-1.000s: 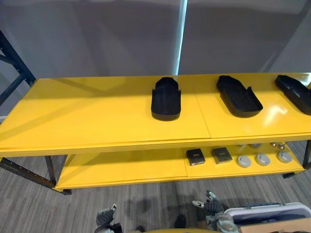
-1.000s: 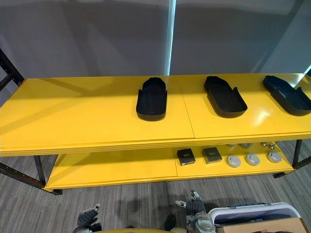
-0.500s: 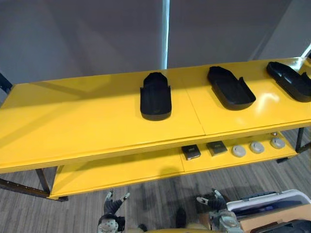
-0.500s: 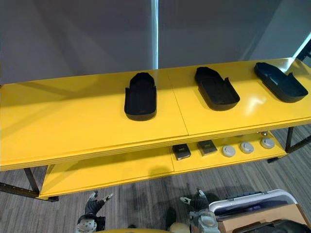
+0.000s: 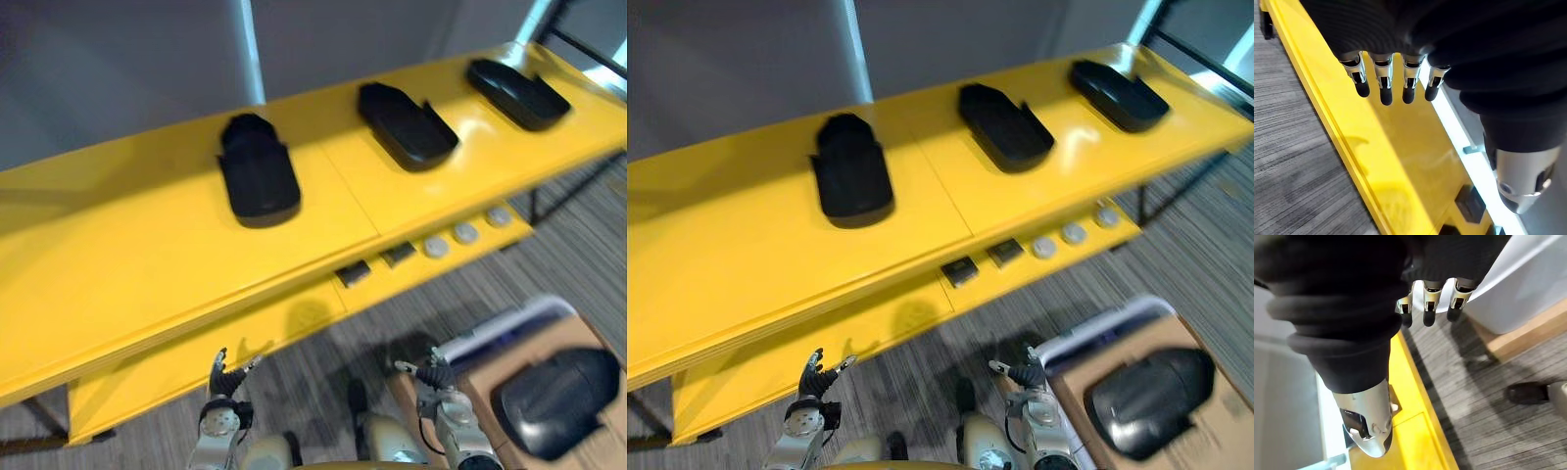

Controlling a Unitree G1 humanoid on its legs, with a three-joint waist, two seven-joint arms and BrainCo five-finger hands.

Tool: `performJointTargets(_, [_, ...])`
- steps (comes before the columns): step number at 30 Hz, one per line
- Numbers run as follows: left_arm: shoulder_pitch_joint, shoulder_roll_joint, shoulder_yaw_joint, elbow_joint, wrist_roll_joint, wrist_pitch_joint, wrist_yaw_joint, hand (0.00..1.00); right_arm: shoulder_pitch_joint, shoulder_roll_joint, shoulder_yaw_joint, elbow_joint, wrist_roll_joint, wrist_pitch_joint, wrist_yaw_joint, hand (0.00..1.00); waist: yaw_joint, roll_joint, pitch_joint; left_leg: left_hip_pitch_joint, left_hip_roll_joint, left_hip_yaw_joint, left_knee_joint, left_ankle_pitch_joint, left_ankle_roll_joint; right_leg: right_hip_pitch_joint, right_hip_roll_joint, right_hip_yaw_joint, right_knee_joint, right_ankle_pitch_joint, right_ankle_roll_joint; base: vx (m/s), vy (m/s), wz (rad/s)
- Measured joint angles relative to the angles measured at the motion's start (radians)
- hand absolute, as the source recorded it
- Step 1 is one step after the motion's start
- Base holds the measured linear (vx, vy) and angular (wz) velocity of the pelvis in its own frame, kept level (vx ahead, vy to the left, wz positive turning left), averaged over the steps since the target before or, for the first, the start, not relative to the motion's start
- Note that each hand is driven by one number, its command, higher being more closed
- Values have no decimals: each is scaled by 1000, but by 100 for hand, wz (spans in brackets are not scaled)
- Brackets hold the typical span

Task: Walk over and take plastic housings, then place them on the shelf

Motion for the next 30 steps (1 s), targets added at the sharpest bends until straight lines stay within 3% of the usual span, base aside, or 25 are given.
performJointTargets(1, [12,1,-2,0,1,0,0,0,14,7,1,8,-1,0,1,0,3,-6,-4,18,0,21,-11,7,-1,33,-22,-17,117,-84,13,-17,-9,-41])
performJointTargets(3, [20,5,1,0,1,1,-3,0,29,12,1,22,-12,-2,2,0,0,-25,-16,11,-2,36,-3,16,-5,114,-47,-25,166,-162,47,-23,-98,-35])
performJointTargets(5, [9,-1,27,3,0,6,-5,0,21,-3,13,65,-31,0,2,0,12,-41,-27,-33,2,38,47,25,-17,168,-49,-52,34,-212,46,-80,-180,-70])
performJointTargets(7, [8,-14,39,9,0,10,-4,0,3,-21,18,99,-39,0,2,0,30,-31,-39,-37,18,32,46,50,-33,236,-19,-51,-134,-203,29,-75,-143,-92])
performJointTargets(8, [3,-24,34,10,0,9,-3,0,-7,-39,17,113,-39,-1,1,0,24,-17,-45,-36,28,28,48,59,-48,262,3,-37,-208,-180,-7,-65,-129,-67])
performJointTargets(9, [-4,-32,29,13,-5,9,-3,0,-8,-55,16,122,-38,0,1,0,23,-6,-51,-25,49,28,48,64,-56,275,22,-15,-241,-154,-14,-67,-103,-63])
performJointTargets(12, [-14,-38,28,24,-10,6,-1,0,-5,-68,13,123,-38,-1,0,0,24,0,-58,17,56,44,36,80,-76,287,45,48,-271,-124,-22,-69,-28,-75])
performJointTargets(16, [-9,-48,20,72,-10,6,-1,0,-16,-83,-5,123,-38,0,0,0,-1,39,-79,79,62,93,-54,95,-90,258,75,149,-312,-69,-6,-65,21,-97])
performJointTargets(17, [4,-49,20,74,-10,6,-1,0,-28,-82,-7,122,-38,5,0,0,-4,49,-82,100,70,149,-94,95,-91,229,33,29,-293,-122,-23,-108,19,-111])
performJointTargets(18, [7,-46,19,73,-10,7,-1,0,-32,-78,-9,122,-38,6,0,0,-7,50,-82,115,71,181,-114,95,-90,212,-7,-76,-263,-136,-28,-131,36,-132])
performJointTargets(20, [27,-28,17,78,-9,12,-1,0,-32,-55,-5,123,-38,6,0,0,0,39,-89,158,81,292,-161,95,-99,209,-157,-440,-183,-142,-26,-90,-28,-132])
performJointTargets(21, [29,-21,18,79,-9,13,-2,0,-33,-53,-4,122,-38,6,0,0,1,32,-94,164,87,311,-158,99,-111,217,-178,-508,-178,-136,-28,-18,-150,-108])
performJointTargets(22, [29,-7,22,79,-9,14,-2,0,-32,-53,-4,117,-38,6,0,0,3,29,-96,171,93,324,-158,106,-123,227,-186,-560,-200,-85,-13,43,-203,-105])
performJointTargets(24, [8,-5,22,115,-8,20,-4,0,-22,-60,-29,113,-38,4,-6,0,-16,64,-92,180,144,321,-149,123,-149,234,-89,-492,-275,-44,-38,62,-244,-104])
performJointTargets(28, [-13,-18,19,129,-7,25,-6,0,20,-61,-53,112,-26,2,-21,0,-35,71,-86,191,192,298,-53,148,-142,263,-49,-435,-292,-57,-57,32,-175,-55])
performJointTargets(29, [-22,-24,19,126,-8,25,-6,0,39,-60,-63,112,-16,3,-24,0,-34,67,-81,158,205,206,38,140,-106,275,-46,-412,-293,-65,-66,-26,-106,-53])
performJointTargets(30, [-21,-29,19,126,-9,23,-6,0,45,-60,-64,112,-14,3,-27,0,-30,59,-75,133,184,95,73,111,-102,278,-47,-387,-293,-72,-69,-47,-73,-68])
